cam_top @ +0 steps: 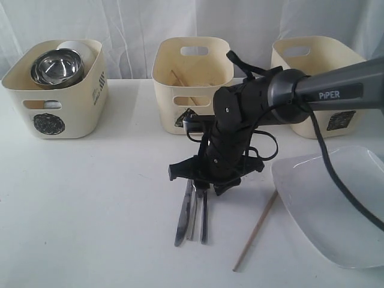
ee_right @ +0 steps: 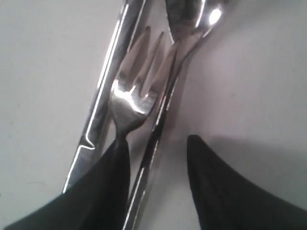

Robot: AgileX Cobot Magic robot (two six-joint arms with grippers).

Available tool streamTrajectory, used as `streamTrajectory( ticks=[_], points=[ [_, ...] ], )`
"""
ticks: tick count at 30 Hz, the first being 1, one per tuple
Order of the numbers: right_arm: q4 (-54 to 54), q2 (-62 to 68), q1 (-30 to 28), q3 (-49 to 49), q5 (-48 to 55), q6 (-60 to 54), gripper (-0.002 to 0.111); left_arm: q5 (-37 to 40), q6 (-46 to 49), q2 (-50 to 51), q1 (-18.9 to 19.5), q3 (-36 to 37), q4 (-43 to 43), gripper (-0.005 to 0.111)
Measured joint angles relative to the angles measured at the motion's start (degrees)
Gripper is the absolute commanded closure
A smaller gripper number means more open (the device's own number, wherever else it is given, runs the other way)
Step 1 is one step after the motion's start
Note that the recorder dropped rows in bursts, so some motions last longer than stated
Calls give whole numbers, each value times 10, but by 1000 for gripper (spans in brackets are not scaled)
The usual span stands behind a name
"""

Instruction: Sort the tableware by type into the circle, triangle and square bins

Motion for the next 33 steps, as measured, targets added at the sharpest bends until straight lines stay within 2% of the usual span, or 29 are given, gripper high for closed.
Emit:
streamTrajectory(
  ticks=[4,11,19,24,29,33],
  points=[
    [-11,6,0,-2,3,0,74,0,0,0,0,0,0,107],
    [-20,13,-1,-6,-6,0,108,0,0,0,0,0,0,107],
    [-21,15,-1,-9,-26,0,108,0,0,0,0,0,0,107],
    [-21,10,-1,-27,21,-30,108,0,0,0,0,0,0,107],
    [-9,-43,-1,-76,69,-91,108,0,0,0,0,0,0,107],
    [34,-92,-7,-129,44,-138,108,0,0,0,0,0,0,107]
  ],
)
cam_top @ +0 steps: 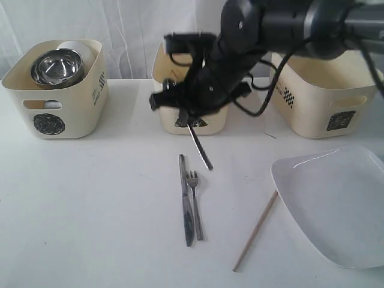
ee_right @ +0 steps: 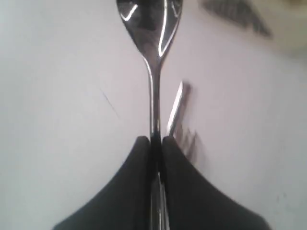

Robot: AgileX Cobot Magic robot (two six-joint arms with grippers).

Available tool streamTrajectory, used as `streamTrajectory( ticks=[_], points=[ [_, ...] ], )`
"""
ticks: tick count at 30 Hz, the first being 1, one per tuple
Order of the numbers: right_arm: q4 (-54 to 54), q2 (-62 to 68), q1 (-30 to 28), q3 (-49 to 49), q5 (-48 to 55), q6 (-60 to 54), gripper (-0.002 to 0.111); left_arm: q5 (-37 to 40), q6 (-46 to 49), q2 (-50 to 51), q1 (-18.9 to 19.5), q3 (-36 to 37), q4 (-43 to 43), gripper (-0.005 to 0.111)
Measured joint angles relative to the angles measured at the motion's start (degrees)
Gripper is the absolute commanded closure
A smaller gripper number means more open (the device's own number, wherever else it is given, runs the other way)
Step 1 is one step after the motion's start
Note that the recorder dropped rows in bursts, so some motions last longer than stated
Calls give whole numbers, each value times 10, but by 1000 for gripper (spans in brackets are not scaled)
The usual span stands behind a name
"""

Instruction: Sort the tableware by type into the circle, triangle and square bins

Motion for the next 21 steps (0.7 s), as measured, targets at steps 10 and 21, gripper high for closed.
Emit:
streamTrajectory(
  ticks=[10,21],
  points=[
    [225,7,-61,-47,-265,-139,108,0,0,0,0,0,0,107],
    [255,117,-66,-61,-484,-162,106,0,0,0,0,0,0,107]
  ],
)
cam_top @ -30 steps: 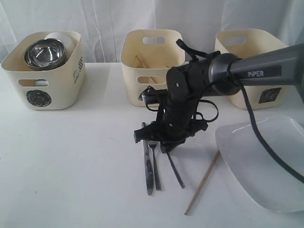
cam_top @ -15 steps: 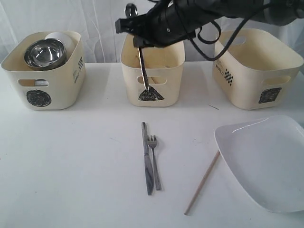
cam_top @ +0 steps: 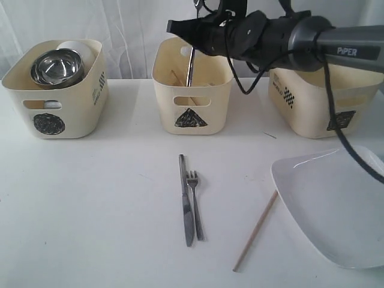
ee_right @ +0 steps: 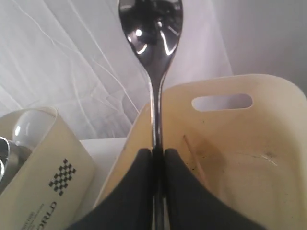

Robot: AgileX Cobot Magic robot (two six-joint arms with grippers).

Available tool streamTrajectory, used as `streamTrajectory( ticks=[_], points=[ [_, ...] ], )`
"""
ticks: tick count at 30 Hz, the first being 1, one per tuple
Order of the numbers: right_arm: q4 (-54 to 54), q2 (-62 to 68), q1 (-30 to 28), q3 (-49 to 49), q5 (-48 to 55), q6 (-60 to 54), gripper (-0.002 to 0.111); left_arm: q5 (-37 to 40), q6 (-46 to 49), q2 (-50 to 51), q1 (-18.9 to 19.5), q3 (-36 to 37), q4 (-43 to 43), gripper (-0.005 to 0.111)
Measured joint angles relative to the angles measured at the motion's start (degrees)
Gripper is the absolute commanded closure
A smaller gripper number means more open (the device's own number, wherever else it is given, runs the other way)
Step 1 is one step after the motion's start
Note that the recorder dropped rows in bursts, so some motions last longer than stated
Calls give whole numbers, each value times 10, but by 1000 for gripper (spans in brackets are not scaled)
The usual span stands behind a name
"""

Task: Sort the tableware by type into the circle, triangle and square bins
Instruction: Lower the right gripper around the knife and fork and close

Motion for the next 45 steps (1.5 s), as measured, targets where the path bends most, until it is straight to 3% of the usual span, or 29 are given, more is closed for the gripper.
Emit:
streamTrajectory(
  ticks=[6,12,15,18,22,24,30,33,37,39,45],
  points=[
    [-45,28,0,-12,-4,-1,84,0,0,0,0,0,0,107],
    [-48,17,-1,-16,28,-2,81,0,0,0,0,0,0,107],
    [-67,-4,-1,-16,113,-2,86,0,0,0,0,0,0,107],
    [-96,-35,-2,-16,252,-2,106,0,0,0,0,0,0,107],
    [-121,-60,4,-13,474,31,108,0,0,0,0,0,0,107],
    [-141,-67,24,20,529,63,108,0,0,0,0,0,0,107],
    [-218,-80,144,185,509,119,108,0,0,0,0,0,0,107],
    [-233,-76,142,191,491,120,93,0,0,0,0,0,0,107],
    [-245,-76,120,191,488,155,60,0,0,0,0,0,0,107],
    [-255,-76,113,191,481,177,55,0,0,0,0,0,0,107],
    [-307,-68,106,192,425,237,55,0,0,0,0,0,0,107]
  ],
)
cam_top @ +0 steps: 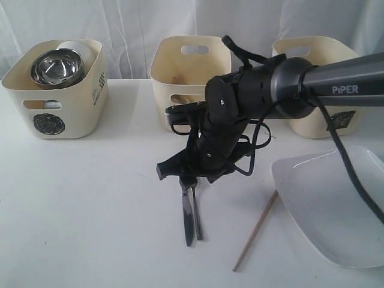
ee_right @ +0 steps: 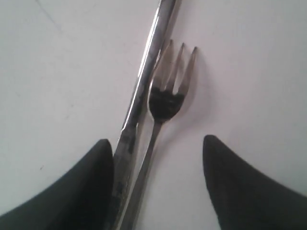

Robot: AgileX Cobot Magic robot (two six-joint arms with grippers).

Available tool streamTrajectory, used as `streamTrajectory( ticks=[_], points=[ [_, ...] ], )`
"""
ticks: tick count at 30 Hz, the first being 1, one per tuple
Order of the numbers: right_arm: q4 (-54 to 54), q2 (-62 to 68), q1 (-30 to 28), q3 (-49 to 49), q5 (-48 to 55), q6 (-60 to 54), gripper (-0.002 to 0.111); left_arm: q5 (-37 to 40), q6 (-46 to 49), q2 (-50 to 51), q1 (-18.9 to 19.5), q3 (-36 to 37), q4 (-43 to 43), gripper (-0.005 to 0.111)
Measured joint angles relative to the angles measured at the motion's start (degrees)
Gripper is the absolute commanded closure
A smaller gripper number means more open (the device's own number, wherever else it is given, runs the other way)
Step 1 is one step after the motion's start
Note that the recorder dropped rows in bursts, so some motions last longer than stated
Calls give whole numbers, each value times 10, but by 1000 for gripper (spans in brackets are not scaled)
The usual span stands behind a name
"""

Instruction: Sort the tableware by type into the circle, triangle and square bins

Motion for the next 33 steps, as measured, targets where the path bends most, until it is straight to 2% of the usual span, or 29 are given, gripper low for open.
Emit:
streamTrajectory(
  ticks=[7,12,15,19,23,25,27,33],
  points=[
    [-37,37,-2,0,-34,11,58,0,0,0,0,0,0,107],
    [-57,55,-2,0,-53,13,68,0,0,0,0,0,0,107],
    [-68,60,-2,-2,-71,13,82,0,0,0,0,0,0,107],
    [-70,63,-2,-2,-100,13,108,0,0,0,0,0,0,107],
    [-70,65,-2,-5,-110,13,108,0,0,0,0,0,0,107],
    [-70,59,-2,-18,-81,13,108,0,0,0,0,0,0,107],
    [-70,22,-2,-60,-53,-5,108,0,0,0,0,0,0,107],
    [-70,-58,-34,-193,-73,-13,108,0,0,0,0,0,0,107]
  ],
)
